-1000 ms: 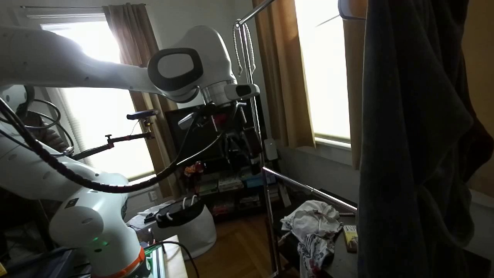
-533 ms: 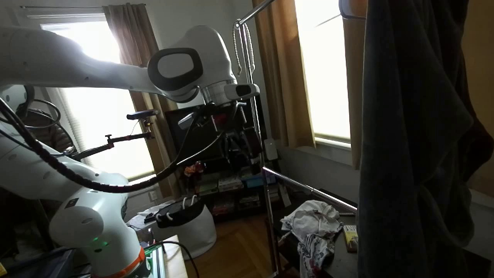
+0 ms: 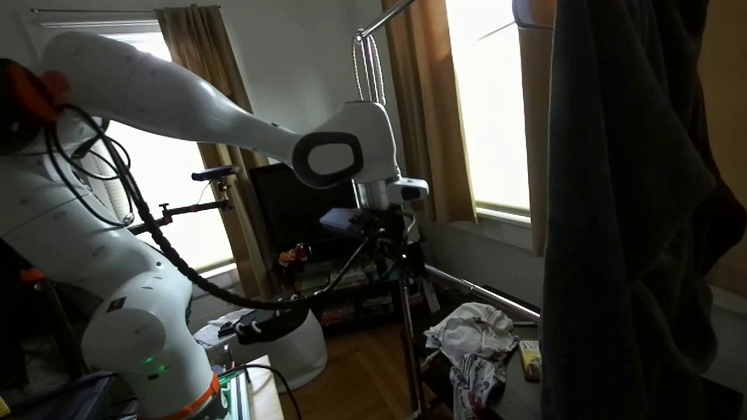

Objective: Put the water bottle in the grey rob

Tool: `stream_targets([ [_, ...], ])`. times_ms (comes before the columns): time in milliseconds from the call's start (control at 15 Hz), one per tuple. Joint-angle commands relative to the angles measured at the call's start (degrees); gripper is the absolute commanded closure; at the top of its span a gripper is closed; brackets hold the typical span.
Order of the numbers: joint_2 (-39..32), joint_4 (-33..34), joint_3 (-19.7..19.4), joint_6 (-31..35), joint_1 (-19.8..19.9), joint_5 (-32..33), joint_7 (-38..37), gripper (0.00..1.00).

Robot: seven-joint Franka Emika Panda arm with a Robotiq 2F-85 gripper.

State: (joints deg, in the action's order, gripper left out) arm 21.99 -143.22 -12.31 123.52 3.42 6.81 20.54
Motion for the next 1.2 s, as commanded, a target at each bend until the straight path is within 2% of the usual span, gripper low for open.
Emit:
stream_targets([
  [0, -12.01, 1.26, 0.7, 8.78, -0.89, -5.52, -2.44, 0.0],
  [200, -19.31, 0.45, 2.15, 14.92, -0.91, -9.5, -2.17, 0.0],
  [333, -22.38, 0.48, 3.61, 13.68, -1.03, -13.26, 1.21, 0.0],
  [400, -19.85, 0.21, 3.82, 13.66, 0.27, -9.87, -1.04, 0.0],
  [733, -21.03, 0.97, 4.46, 13.93, 0.64, -10.14, -0.99, 0.0],
  [800, -20.13, -1.44, 4.53, 22.42, 0.65, -8.86, -2.88, 0.0],
  [867, -21.11, -2.07, 4.65, 27.76, 0.56, -9.2, -2.14, 0.0],
  [1067, -25.32, -2.42, 4.7, 42.23, 0.87, -16.83, 0.67, 0.0],
  [1133, -27.31, -2.78, 5.31, 47.0, 1.01, -21.92, 2.43, 0.0],
])
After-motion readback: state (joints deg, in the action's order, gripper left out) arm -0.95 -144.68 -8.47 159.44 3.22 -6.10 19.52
